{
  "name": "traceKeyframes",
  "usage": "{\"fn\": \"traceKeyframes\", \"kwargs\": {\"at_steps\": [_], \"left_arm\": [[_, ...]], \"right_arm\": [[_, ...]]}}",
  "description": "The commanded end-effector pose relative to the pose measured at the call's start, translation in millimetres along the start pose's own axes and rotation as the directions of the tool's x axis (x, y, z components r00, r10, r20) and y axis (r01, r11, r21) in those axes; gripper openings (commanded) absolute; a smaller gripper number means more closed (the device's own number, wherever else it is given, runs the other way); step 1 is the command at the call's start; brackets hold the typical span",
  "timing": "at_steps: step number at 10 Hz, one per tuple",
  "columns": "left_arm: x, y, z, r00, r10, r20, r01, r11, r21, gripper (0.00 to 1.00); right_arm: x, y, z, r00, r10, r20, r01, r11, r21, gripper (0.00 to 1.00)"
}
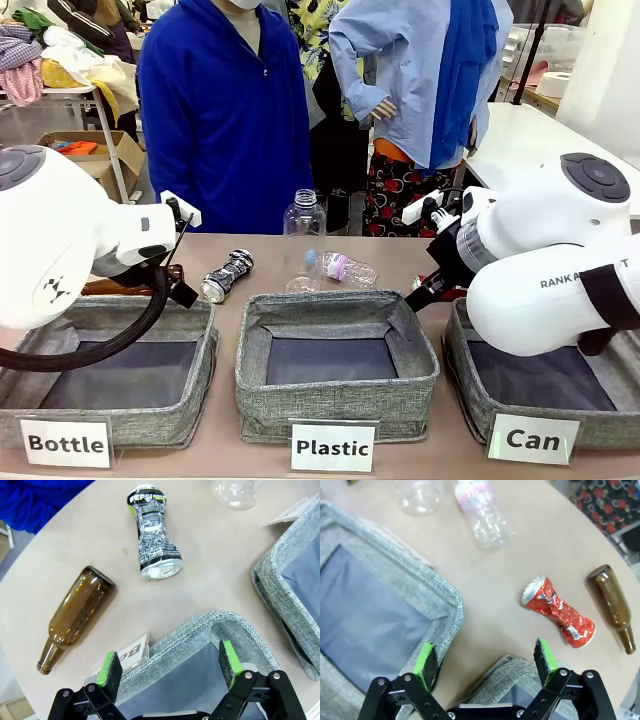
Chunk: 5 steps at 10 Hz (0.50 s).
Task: Sort the can waste into the basket.
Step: Pick up the can waste from the table and place it in the right Fabric basket.
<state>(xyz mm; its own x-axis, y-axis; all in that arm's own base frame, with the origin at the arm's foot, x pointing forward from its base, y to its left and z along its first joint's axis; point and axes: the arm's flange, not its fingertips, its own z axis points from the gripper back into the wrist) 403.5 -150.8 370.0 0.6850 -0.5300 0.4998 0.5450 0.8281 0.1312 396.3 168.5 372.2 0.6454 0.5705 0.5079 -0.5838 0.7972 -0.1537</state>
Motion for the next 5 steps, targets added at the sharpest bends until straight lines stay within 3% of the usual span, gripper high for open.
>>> {"fn": "traceKeyframes", "kwargs": {"at_steps": [1, 5], "left_arm": [[0.0, 0.0, 0.0, 1.000, 0.000, 0.000, 0.000, 1.000, 0.000, 1.00], [0.0, 0.0, 0.0, 1.000, 0.000, 0.000, 0.000, 1.000, 0.000, 1.00]], "right_arm": [[0.0, -0.1, 0.0, 1.000, -0.001, 0.000, 0.001, 1.000, 0.000, 1.00], [0.0, -0.1, 0.0, 1.000, -0.001, 0.000, 0.001, 1.000, 0.000, 1.00]]}}
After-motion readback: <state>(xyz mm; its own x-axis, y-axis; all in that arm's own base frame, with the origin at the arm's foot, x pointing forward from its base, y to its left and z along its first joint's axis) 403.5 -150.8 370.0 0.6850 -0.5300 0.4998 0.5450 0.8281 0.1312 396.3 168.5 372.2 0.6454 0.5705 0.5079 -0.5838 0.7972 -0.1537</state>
